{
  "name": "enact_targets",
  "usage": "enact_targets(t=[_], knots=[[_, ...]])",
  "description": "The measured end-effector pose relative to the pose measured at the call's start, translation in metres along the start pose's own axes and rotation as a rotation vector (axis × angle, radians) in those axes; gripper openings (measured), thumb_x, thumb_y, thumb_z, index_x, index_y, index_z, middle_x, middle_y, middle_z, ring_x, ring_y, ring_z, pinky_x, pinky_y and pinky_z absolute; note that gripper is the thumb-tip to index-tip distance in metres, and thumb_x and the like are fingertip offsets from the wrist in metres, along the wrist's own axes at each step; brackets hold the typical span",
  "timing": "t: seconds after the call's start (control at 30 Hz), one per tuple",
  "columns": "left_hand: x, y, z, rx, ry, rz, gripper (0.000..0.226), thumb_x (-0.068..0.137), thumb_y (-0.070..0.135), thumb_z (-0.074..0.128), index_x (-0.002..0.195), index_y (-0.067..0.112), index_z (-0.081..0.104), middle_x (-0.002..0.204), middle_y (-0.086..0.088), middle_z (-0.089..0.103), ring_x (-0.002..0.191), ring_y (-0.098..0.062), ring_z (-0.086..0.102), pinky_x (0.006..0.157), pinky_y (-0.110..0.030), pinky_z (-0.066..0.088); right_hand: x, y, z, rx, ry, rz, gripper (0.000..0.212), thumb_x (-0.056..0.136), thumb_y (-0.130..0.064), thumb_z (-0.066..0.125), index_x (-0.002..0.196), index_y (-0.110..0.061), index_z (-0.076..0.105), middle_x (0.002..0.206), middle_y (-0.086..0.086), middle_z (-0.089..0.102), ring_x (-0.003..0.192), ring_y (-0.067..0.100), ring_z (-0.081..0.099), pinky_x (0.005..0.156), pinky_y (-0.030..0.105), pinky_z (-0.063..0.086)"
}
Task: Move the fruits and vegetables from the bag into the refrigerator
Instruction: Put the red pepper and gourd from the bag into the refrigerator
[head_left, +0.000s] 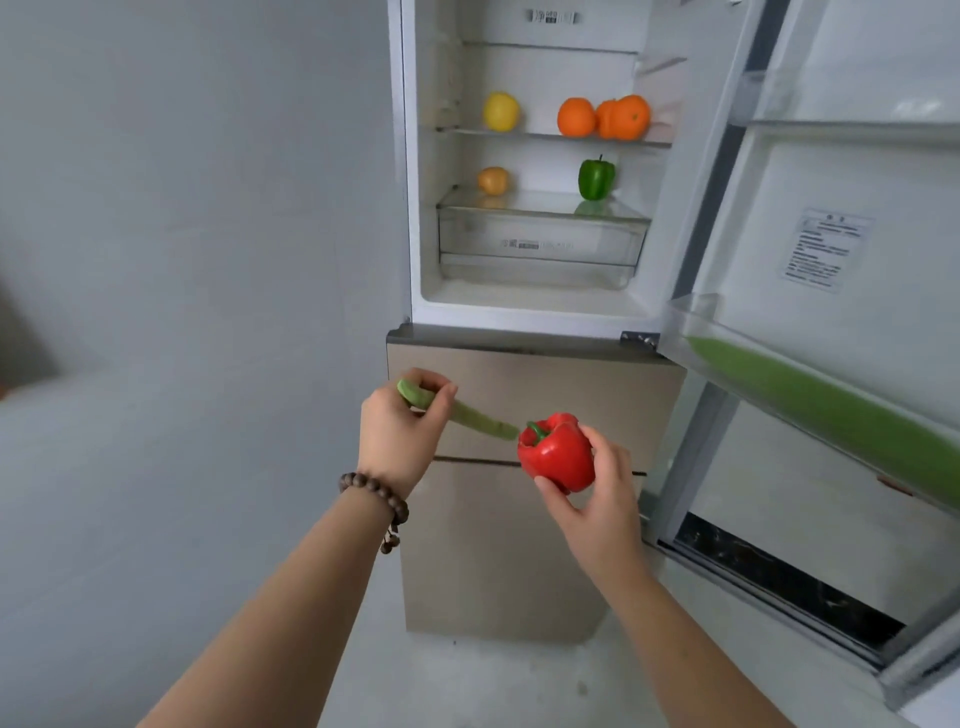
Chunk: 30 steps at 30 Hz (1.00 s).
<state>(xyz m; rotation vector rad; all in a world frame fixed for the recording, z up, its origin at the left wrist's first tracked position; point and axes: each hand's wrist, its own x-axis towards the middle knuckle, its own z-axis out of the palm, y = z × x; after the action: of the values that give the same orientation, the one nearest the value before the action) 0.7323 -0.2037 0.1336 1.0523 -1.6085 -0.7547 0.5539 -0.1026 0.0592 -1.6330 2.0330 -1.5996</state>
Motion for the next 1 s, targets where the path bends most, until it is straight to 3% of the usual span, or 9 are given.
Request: enact_targets(t=[0.07, 0.27, 0.4, 0.5, 0.63, 0.73, 0.83, 1.0], knots=[[0.046, -0.007, 0.01, -0.021, -0.009, 0.008, 0.012, 0.086, 0.023, 0.065, 0.075, 0.02, 0.067, 0.066, 0.002, 0.066, 0.062, -0.014, 0.059, 0.056, -0.024, 0.047, 0.045, 0.007, 0.016, -0.016, 0.004, -0.01, 0.07, 0.074, -0.032, 0.075, 0.133, -0.026, 0.039, 0.127, 0.0, 0.041, 0.102, 0.013, 0.053, 0.076, 0.006, 0.041], [0.157, -0.009, 0.04, -0.069, -0.03, 0.058, 0.012, 0.087, 0.024, 0.064, 0.075, 0.021, 0.067, 0.072, 0.005, 0.066, 0.062, -0.005, 0.06, 0.051, -0.01, 0.043, 0.156, 0.016, 0.032, -0.026, 0.099, -0.039, 0.069, 0.074, -0.033, 0.076, 0.132, -0.029, 0.039, 0.129, -0.007, 0.041, 0.101, 0.0, 0.05, 0.076, 0.006, 0.042], [0.218, -0.009, 0.071, -0.115, -0.064, 0.082, 0.011, 0.086, 0.026, 0.065, 0.078, 0.02, 0.068, 0.077, 0.001, 0.069, 0.074, -0.019, 0.067, 0.065, -0.028, 0.055, 0.225, 0.03, 0.035, -0.061, 0.184, -0.061, 0.069, 0.073, -0.033, 0.077, 0.132, -0.025, 0.04, 0.129, -0.002, 0.044, 0.105, 0.008, 0.049, 0.08, 0.008, 0.04], [0.258, -0.01, 0.094, -0.113, -0.059, 0.125, 0.012, 0.086, 0.025, 0.065, 0.076, 0.02, 0.068, 0.075, -0.003, 0.069, 0.072, -0.025, 0.066, 0.065, -0.041, 0.056, 0.282, 0.041, 0.038, -0.086, 0.231, -0.069, 0.069, 0.074, -0.037, 0.075, 0.133, -0.027, 0.039, 0.131, -0.003, 0.046, 0.108, 0.006, 0.047, 0.08, 0.007, 0.037], [0.309, -0.013, 0.126, -0.083, -0.029, 0.202, 0.013, 0.085, 0.027, 0.066, 0.073, 0.025, 0.066, 0.068, 0.0, 0.069, 0.069, -0.02, 0.066, 0.065, -0.039, 0.056, 0.36, 0.053, 0.042, -0.07, 0.33, -0.088, 0.068, 0.075, -0.041, 0.073, 0.133, -0.026, 0.04, 0.129, -0.002, 0.05, 0.109, 0.008, 0.049, 0.083, 0.008, 0.036], [0.346, -0.014, 0.153, -0.09, -0.011, 0.229, 0.012, 0.085, 0.024, 0.066, 0.073, 0.023, 0.066, 0.069, 0.0, 0.069, 0.069, -0.021, 0.066, 0.065, -0.033, 0.054, 0.42, 0.063, 0.046, -0.021, 0.412, -0.107, 0.068, 0.075, -0.042, 0.073, 0.132, -0.026, 0.041, 0.128, -0.002, 0.051, 0.11, 0.013, 0.052, 0.087, 0.022, 0.043], [0.382, -0.012, 0.182, -0.127, -0.021, 0.247, 0.009, 0.084, 0.022, 0.068, 0.076, 0.018, 0.068, 0.071, -0.005, 0.07, 0.069, -0.025, 0.066, 0.069, -0.041, 0.055, 0.476, 0.076, 0.049, -0.017, 0.476, -0.1, 0.064, 0.073, -0.04, 0.073, 0.127, -0.021, 0.045, 0.122, 0.001, 0.056, 0.105, 0.019, 0.056, 0.083, 0.029, 0.046], [0.429, -0.008, 0.215, -0.175, -0.073, 0.28, 0.01, 0.084, 0.021, 0.068, 0.077, 0.015, 0.07, 0.075, 0.0, 0.071, 0.072, -0.023, 0.067, 0.072, -0.043, 0.056, 0.544, 0.097, 0.048, -0.049, 0.427, -0.031, 0.062, 0.071, -0.036, 0.075, 0.123, -0.019, 0.046, 0.117, 0.004, 0.059, 0.097, 0.021, 0.058, 0.077, 0.029, 0.045]])
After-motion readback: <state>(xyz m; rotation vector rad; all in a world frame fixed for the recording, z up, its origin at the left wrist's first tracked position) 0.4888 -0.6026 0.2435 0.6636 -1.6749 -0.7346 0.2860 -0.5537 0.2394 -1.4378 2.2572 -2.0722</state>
